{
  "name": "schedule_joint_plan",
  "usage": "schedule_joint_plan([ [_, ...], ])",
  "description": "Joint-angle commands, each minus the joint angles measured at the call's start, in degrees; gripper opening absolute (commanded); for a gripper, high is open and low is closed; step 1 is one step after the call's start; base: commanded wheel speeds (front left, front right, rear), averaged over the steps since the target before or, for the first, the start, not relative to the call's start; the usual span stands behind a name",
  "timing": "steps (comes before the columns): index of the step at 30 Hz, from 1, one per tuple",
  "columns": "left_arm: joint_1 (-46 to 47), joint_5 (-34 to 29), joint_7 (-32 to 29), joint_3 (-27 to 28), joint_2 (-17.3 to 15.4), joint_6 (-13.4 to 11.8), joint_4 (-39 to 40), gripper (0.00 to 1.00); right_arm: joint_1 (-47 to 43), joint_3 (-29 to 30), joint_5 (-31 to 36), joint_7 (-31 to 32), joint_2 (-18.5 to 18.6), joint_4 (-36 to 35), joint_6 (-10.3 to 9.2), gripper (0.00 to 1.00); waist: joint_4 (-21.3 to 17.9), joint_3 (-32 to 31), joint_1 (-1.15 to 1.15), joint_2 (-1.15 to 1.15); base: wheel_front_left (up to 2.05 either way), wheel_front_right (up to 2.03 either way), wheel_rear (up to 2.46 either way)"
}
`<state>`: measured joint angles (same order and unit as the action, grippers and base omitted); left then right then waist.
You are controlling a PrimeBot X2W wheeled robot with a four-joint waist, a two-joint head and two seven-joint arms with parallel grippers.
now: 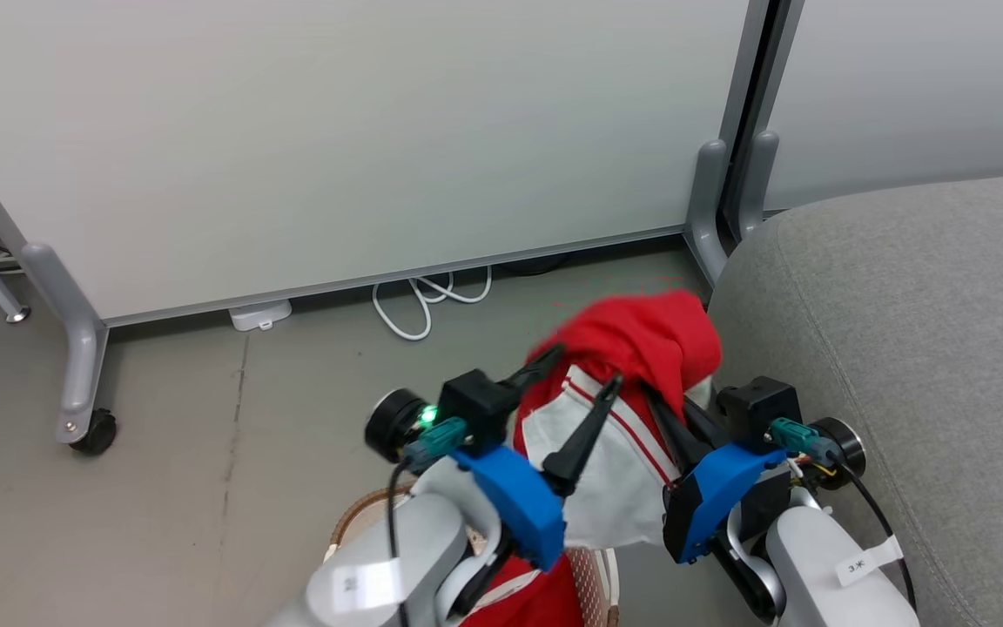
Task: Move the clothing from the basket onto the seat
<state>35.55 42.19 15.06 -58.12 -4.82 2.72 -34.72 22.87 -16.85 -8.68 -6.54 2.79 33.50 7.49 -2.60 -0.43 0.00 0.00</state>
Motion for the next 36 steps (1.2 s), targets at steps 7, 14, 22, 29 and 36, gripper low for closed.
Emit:
schedule_joint_plan([
  [7, -11.6, -10.1, 0.2, 13.4, -3.8, 2.0, 9.0, 1.00, -1.7, 2.0, 1.3, 0.3, 0.2, -2.2, 0.01, 0.00, 0.7, 0.7, 0.00, 0.00, 0.00, 0.00, 0.00],
  [14, -18.9, -17.4, 0.2, 22.6, -4.8, 3.1, 14.1, 1.00, -2.4, 3.6, 2.0, 0.9, 0.2, -3.9, 0.01, 0.00, 1.1, 1.6, 0.00, 0.00, 0.00, 0.00, 0.00],
  [22, -24.5, -24.2, 0.2, 31.5, -3.8, 3.7, 16.2, 1.00, -3.2, 5.6, 2.8, 1.5, 0.2, -6.0, 0.01, 0.00, 1.2, 2.8, 0.00, 0.00, 0.00, 0.00, 0.00],
  [29, -26.4, -26.9, 0.2, 35.6, -2.7, 4.4, 16.8, 1.00, -4.4, 6.9, 3.1, 1.7, 0.2, -7.1, 0.02, 0.00, 1.3, 3.1, 0.00, 0.00, 0.00, 0.00, 0.00],
  [36, -27.3, -27.9, 0.2, 37.0, -1.8, 4.8, 16.7, 1.00, -4.8, 7.4, 2.8, 1.8, 0.2, -7.6, 0.02, 0.00, 1.1, 3.1, 0.00, 0.00, 0.00, 0.00, 0.00],
])
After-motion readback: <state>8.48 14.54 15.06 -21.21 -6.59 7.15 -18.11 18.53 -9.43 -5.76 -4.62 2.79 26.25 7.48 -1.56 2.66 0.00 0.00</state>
